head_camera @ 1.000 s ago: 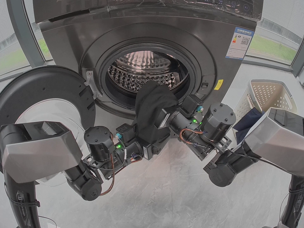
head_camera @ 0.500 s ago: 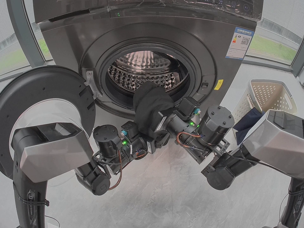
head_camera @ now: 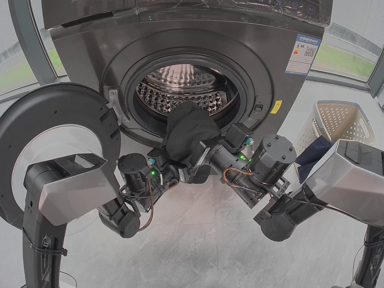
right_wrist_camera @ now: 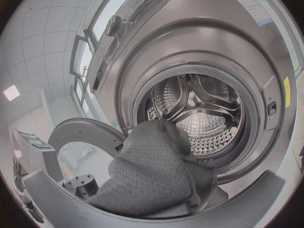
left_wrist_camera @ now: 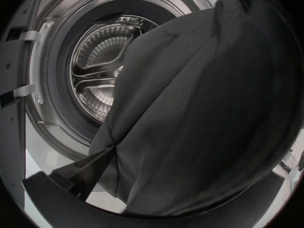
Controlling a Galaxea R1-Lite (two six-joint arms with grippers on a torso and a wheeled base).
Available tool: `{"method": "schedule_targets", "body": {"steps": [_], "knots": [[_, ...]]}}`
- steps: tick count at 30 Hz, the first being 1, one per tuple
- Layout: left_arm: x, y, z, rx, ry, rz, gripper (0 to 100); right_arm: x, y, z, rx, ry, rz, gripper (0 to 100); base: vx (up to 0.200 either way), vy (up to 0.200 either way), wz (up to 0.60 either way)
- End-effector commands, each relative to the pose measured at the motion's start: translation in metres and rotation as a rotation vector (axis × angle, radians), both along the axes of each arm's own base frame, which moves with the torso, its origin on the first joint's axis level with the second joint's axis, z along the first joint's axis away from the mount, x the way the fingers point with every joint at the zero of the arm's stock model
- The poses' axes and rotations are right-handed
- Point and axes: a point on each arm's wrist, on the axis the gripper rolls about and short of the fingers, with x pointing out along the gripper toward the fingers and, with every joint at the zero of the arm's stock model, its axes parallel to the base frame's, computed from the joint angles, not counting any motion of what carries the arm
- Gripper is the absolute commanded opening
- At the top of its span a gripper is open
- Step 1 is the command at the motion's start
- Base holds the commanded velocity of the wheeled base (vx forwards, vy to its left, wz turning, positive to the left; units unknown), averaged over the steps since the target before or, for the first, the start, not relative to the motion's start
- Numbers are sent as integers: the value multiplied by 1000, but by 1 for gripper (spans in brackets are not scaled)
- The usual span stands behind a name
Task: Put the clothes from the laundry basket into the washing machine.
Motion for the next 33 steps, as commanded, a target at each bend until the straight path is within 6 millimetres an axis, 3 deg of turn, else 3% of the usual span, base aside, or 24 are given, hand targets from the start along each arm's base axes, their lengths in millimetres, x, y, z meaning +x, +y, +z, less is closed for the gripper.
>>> {"method": "schedule_targets", "body": {"steps": [1, 3, 4, 12, 19, 33], "knots": [[4, -1, -5, -1, 2, 10, 100, 0, 0, -5, -7, 9, -1, 0, 0, 0, 0], [6, -4, -5, -6, -6, 7, 100, 2, -2, -8, -12, 14, -6, 0, 0, 0, 0], [6, -4, -5, -3, -6, 5, 0, 3, -3, -9, -11, 15, -10, 0, 0, 0, 0], [9, 1, 6, -23, -30, 22, 0, 4, -11, -10, -18, 23, -23, 0, 0, 0, 0], [-3, 10, 35, -76, -49, 43, 0, 19, -29, -15, -19, 41, -81, 0, 0, 0, 0], [-23, 13, 46, -69, -42, 25, 0, 21, -35, -25, -27, 81, -106, 0, 0, 0, 0]]}}
